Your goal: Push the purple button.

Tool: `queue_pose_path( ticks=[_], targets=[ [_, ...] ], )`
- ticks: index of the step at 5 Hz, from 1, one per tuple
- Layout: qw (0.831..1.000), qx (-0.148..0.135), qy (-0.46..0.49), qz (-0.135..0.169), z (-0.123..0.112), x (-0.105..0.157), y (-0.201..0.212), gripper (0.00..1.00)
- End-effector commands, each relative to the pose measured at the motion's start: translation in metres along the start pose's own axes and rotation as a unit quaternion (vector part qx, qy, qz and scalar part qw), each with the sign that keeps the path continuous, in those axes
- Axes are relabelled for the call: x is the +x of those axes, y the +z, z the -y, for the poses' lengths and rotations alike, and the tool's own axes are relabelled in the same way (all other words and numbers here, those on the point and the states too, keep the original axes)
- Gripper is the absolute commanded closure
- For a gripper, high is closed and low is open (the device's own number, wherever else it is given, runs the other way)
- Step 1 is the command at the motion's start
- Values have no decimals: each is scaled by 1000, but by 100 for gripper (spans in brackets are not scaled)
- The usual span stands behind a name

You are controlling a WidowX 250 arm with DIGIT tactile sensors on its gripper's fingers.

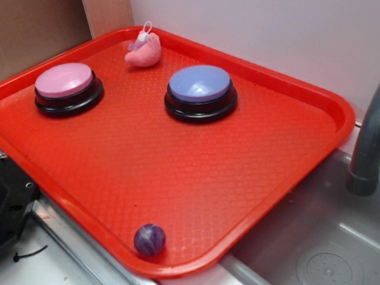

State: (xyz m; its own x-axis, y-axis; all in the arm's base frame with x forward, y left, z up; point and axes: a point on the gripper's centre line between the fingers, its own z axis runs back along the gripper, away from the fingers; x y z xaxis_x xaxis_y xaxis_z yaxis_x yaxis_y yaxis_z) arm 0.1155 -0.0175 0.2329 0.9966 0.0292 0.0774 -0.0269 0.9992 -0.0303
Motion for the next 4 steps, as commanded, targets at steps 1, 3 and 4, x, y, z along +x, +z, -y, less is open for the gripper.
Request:
queue_pose_path(
  ticks=[1,3,4],
  targets=[
    [1000,0,0,0,0,0,0,0],
    [998,31,4,58,5,95,-59,0],
    [996,62,23,65,0,144,-88,0]
  ],
)
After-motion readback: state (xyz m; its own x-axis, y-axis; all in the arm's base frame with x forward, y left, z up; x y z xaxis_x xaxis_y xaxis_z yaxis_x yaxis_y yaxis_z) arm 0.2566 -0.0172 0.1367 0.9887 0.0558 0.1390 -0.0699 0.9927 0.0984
